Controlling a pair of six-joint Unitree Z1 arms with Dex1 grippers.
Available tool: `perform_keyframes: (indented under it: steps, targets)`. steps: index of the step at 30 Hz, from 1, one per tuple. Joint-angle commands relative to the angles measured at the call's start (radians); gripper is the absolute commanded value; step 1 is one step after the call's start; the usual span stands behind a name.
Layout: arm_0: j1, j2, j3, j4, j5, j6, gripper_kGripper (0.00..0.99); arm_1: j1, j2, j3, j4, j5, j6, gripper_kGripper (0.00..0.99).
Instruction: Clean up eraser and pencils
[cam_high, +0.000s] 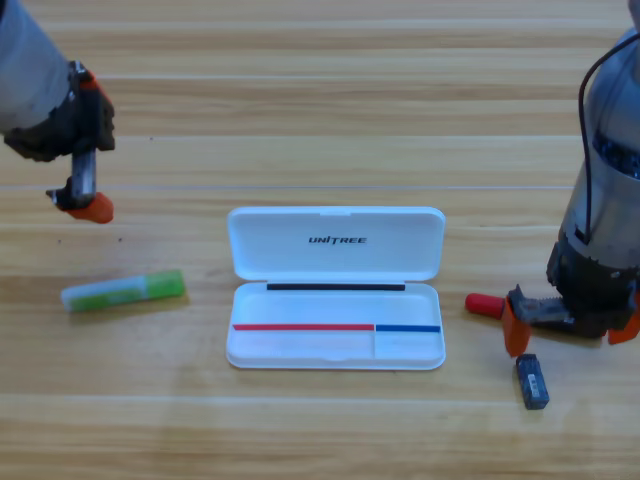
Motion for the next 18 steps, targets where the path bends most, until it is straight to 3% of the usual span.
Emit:
perform_keyframes:
  steps: [1, 8, 18]
  targets:
    - [0.078, 0.112, -0.040, 0.060, -0.038, -0.072, 0.930, 0.039, 0.061, 0.011, -0.009, 0.053, -0.002, 0.950]
    - [0.111, 0.179, -0.040, 0.064, -0.095, -0.155, 0.930, 0.039, 0.097, 0.026, -0.038, 0.045, 0.003, 0.940]
    - [0.112, 0.240, 0.006, 0.015, -0.169, -0.170, 0.920, 0.039, 0.126, 0.068, -0.087, 0.048, 0.006, 0.920]
